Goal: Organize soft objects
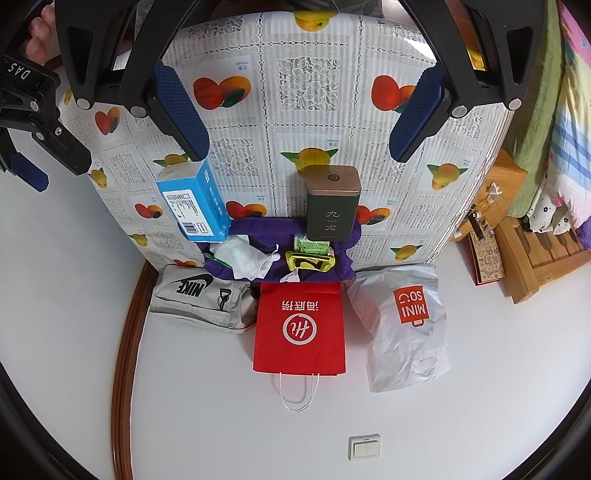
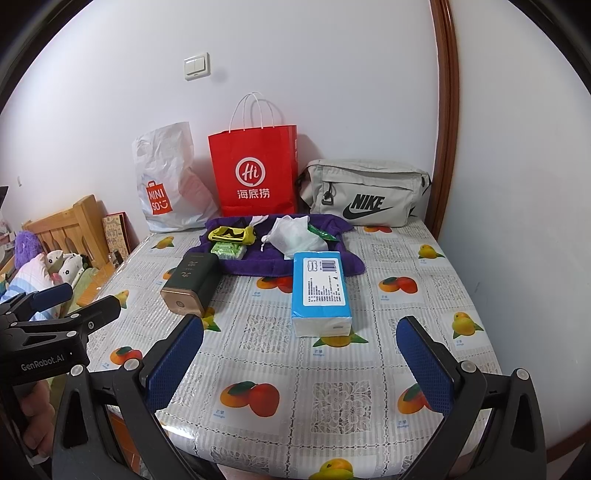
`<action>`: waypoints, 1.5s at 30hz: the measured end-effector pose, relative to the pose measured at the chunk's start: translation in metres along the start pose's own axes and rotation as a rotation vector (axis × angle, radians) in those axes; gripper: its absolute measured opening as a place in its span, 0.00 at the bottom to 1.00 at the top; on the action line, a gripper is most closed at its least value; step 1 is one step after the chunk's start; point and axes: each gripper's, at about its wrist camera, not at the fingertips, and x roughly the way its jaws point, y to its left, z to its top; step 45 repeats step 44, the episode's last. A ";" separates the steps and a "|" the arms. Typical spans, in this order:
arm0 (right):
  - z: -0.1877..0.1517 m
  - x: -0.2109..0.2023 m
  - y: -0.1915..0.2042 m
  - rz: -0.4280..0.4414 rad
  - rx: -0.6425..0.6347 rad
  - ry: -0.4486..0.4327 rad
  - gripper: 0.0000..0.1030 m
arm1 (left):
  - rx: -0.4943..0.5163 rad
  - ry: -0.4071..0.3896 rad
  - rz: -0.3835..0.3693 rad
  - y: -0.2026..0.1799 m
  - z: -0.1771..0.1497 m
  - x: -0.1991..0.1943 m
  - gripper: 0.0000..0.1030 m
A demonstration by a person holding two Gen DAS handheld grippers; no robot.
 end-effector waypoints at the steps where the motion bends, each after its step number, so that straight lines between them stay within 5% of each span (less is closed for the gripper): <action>1: 0.000 0.000 0.000 -0.001 0.000 0.000 1.00 | 0.001 -0.001 0.001 0.000 0.000 0.000 0.96; 45: 0.000 0.001 0.001 0.006 0.005 -0.001 1.00 | -0.001 0.002 0.002 -0.003 0.002 -0.003 0.96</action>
